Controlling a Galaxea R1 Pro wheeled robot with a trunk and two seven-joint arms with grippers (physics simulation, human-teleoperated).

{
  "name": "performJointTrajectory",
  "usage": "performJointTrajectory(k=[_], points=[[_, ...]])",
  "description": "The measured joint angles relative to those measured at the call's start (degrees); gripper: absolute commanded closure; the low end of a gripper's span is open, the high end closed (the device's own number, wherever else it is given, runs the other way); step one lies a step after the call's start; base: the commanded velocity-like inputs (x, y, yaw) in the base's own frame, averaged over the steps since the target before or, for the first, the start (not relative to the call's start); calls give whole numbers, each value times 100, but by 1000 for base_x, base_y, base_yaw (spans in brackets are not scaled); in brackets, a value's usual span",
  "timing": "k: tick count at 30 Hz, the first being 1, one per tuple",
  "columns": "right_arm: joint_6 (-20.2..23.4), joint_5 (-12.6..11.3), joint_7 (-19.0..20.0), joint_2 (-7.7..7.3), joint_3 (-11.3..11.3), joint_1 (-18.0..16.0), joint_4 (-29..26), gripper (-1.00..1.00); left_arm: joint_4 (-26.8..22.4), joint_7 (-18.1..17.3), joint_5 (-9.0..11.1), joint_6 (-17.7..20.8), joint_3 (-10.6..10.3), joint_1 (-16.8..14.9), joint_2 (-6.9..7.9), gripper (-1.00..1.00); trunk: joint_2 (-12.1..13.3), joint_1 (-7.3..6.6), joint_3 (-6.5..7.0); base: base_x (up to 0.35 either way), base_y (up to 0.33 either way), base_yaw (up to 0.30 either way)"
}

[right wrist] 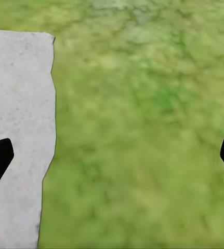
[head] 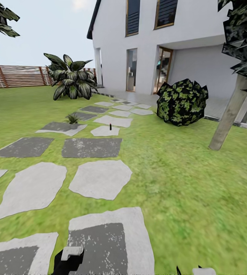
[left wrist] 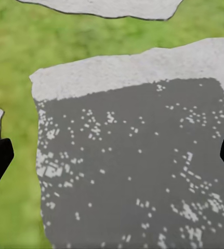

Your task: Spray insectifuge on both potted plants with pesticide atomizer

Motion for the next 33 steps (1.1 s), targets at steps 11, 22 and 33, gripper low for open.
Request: performJointTrajectory(k=[11, 22, 33], points=[[-10, 10, 22, 1, 35, 0, -5, -100, -2, 0, 11, 4, 3, 2, 2, -100, 0, -4, -32, 274, 0, 0], [-9, 20, 28, 1, 45, 0, 1, -100, -2, 0, 11, 13, 7, 0, 0, -100, 0, -4, -33, 336, 0, 0], [-3, 20, 17, 1, 39, 0, 55, -100, 14, 0, 11, 13, 3, 2, -1, -100, 0, -4, -33, 339, 0, 0]])
